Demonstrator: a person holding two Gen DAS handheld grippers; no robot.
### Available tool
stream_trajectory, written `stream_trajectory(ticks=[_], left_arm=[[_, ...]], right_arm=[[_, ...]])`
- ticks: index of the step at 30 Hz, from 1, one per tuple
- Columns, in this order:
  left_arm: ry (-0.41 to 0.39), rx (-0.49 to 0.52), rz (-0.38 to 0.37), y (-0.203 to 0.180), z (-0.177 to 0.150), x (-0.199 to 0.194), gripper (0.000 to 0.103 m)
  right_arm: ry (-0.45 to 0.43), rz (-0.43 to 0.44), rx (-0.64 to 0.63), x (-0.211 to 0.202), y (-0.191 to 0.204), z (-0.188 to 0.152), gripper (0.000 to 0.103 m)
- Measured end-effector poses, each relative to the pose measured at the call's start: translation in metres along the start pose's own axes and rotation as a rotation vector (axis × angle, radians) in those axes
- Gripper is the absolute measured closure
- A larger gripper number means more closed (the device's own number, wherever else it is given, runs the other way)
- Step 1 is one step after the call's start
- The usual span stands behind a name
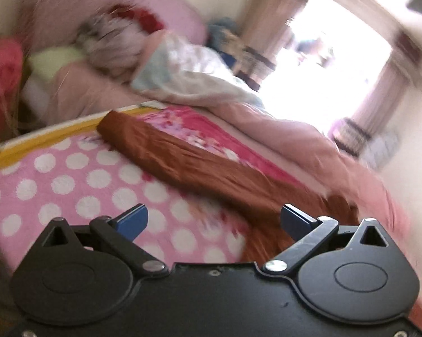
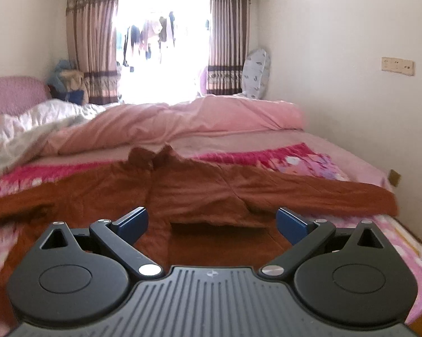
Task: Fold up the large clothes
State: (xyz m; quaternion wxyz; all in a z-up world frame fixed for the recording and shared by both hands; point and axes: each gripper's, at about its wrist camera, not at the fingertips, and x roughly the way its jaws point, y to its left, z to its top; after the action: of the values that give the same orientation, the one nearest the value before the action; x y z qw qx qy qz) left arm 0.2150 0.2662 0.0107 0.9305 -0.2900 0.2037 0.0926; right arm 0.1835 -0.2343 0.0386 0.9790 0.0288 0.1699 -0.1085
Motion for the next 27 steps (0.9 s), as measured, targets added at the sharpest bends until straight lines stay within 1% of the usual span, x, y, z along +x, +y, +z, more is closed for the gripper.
stream_trajectory(ticks=[2,4,6,8,12,14,16,17,18,20,22,23,25,27], left_arm=[[-0.026,-0.076,-0.003,0.022,0.016,0.026,0.003],[-0.047,-0.131,0.015,0.042,0.034,0.055,0.003],[-0.055,-0.188,0.032,0.060,0.049,0.085,0.004],[-0.044,-0.246,0.046,0.073,0.061,0.110,0.004],[-0.033,-0.383,0.062,0.105,0.073,0.163,0.005],[-0.045,-0.420,0.066,0.116,0.075,0.178,0.006],[-0.054,-0.448,0.065,0.126,0.079,0.191,0.014],[-0.053,-0.468,0.067,0.131,0.081,0.197,0.024],[-0.047,-0.482,0.076,0.133,0.081,0.203,0.037],[-0.050,-0.497,0.088,0.139,0.080,0.211,0.043],[-0.071,-0.479,0.089,0.141,0.080,0.212,0.043],[-0.075,-0.470,0.094,0.140,0.080,0.213,0.045],[-0.072,-0.457,0.112,0.139,0.080,0.216,0.057],[-0.059,-0.466,0.112,0.143,0.080,0.220,0.083]], right_arm=[[-0.024,0.035,0.011,0.020,0.005,0.005,0.000],[-0.037,0.054,0.012,0.041,0.011,0.009,0.000],[-0.015,0.065,0.005,0.065,0.022,0.013,0.000],[0.001,0.081,0.004,0.087,0.033,0.016,0.000],[0.033,0.119,0.008,0.124,0.050,0.016,0.000],[0.059,0.140,0.017,0.141,0.057,0.014,0.000],[0.089,0.148,0.025,0.155,0.062,0.012,0.000],[0.101,0.145,0.023,0.161,0.065,0.011,0.000],[0.109,0.137,0.019,0.167,0.067,0.010,0.000],[0.121,0.116,0.015,0.177,0.069,0.009,0.000],[0.141,0.112,0.016,0.185,0.071,0.007,0.000],[0.151,0.117,0.015,0.190,0.072,0.006,0.000],[0.162,0.121,0.009,0.195,0.073,0.004,0.000],[0.167,0.112,-0.002,0.199,0.075,0.001,0.000]])
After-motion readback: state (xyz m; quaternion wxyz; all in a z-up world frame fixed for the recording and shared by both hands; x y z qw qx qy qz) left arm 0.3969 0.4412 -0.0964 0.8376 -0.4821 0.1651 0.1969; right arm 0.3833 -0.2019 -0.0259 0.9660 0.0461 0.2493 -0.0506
